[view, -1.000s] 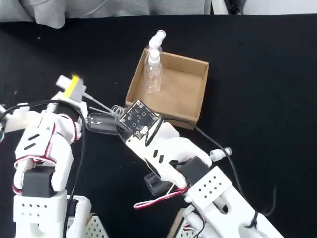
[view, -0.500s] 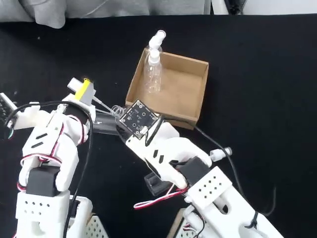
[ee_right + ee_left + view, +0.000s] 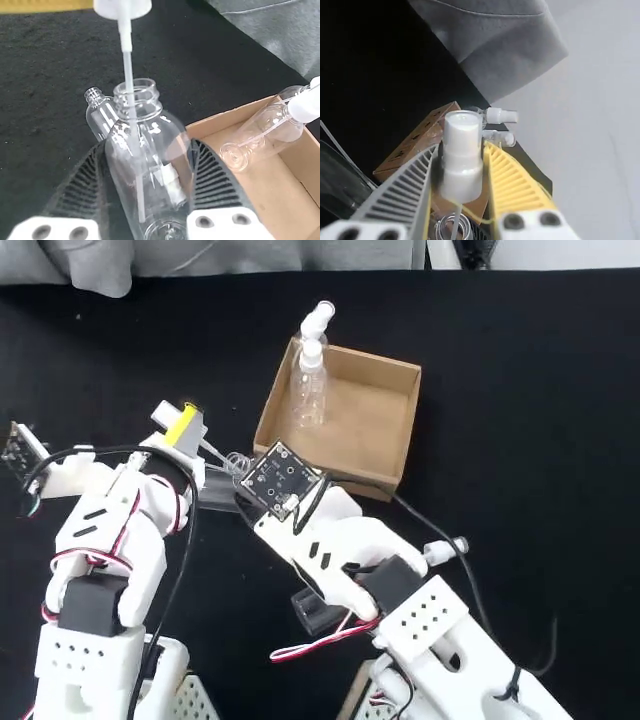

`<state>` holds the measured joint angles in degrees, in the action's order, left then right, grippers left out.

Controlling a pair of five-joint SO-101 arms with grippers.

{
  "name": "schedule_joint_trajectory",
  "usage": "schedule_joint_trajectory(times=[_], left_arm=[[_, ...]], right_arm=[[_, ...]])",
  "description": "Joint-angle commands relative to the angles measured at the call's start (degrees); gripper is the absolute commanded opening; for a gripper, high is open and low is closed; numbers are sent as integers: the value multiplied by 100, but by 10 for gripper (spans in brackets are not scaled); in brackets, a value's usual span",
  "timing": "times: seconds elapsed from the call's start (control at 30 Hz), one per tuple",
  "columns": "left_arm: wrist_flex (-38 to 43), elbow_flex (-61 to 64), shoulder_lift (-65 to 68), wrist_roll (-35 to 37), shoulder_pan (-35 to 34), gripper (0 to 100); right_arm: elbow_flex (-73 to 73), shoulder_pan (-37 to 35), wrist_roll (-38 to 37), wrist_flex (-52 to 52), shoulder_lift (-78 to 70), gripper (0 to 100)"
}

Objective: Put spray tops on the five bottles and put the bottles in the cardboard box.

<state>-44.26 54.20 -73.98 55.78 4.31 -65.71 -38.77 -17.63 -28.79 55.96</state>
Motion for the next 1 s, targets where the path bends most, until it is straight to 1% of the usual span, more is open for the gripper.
schedule_joint_trajectory(times=[0.0,0.43,0.57,0.97], left_arm=[[97,-92,-62,-44,75,28],[88,-84,-62,-44,84,29],[123,31,-62,-53,374,29],[97,57,-62,-176,409,29]], right_arm=[[40,167,-79,237,233,53],[40,167,-79,237,233,53],[40,176,-79,237,259,53],[48,281,-79,237,268,53]])
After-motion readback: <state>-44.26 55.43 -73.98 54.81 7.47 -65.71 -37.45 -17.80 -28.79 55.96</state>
